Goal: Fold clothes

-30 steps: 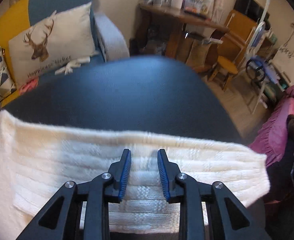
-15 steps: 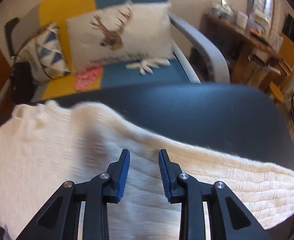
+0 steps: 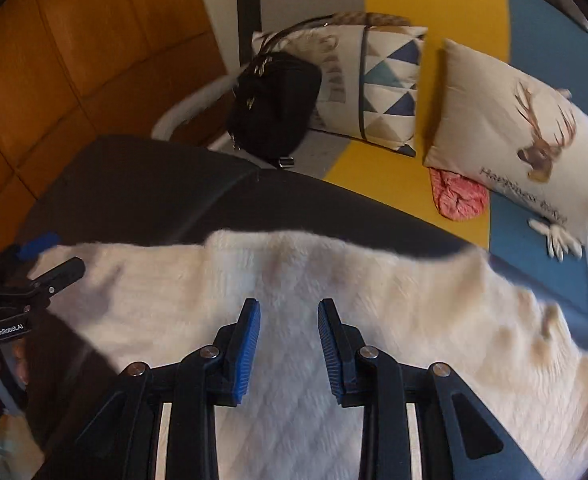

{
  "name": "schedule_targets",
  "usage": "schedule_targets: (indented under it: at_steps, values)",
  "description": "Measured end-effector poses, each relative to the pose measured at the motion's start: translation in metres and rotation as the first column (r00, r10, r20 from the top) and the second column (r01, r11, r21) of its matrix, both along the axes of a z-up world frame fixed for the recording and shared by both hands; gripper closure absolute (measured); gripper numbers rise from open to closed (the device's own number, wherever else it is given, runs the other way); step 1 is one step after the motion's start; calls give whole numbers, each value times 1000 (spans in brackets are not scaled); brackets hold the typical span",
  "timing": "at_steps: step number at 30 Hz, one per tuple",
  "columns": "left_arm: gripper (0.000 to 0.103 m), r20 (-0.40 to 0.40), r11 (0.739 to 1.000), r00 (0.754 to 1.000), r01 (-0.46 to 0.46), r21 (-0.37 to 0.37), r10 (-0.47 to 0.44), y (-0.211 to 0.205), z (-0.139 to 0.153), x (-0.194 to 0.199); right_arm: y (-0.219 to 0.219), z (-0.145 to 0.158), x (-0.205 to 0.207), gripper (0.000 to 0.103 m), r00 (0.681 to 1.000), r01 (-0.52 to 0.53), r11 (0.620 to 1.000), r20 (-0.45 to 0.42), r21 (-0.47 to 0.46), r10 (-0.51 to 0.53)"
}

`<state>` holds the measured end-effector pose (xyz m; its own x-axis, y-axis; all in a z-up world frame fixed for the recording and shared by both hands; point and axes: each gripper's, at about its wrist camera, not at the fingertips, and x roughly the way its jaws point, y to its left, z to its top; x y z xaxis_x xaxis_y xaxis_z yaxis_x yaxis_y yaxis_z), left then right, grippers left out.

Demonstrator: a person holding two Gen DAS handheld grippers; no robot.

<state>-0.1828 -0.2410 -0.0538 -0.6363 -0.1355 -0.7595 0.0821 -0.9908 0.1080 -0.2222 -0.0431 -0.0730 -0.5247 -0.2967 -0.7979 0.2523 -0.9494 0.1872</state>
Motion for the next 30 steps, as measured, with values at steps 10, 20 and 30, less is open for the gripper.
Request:
schedule_targets:
  at_steps: [10, 20, 30]
  values:
    - [7, 42, 974, 982, -186, 128, 182, -50, -19, 15, -44, -29, -50, 73, 999, 46, 995, -26, 93, -44]
    - [7, 49, 959, 962, -270, 81, 267, -51, -12, 18, -58, -42, -34, 71, 998, -67, 988, 15, 142, 66]
    - [8, 82, 939, 937, -343, 25, 340, -93, -15, 46, -48, -44, 41, 71, 989, -135, 991, 70, 16, 133]
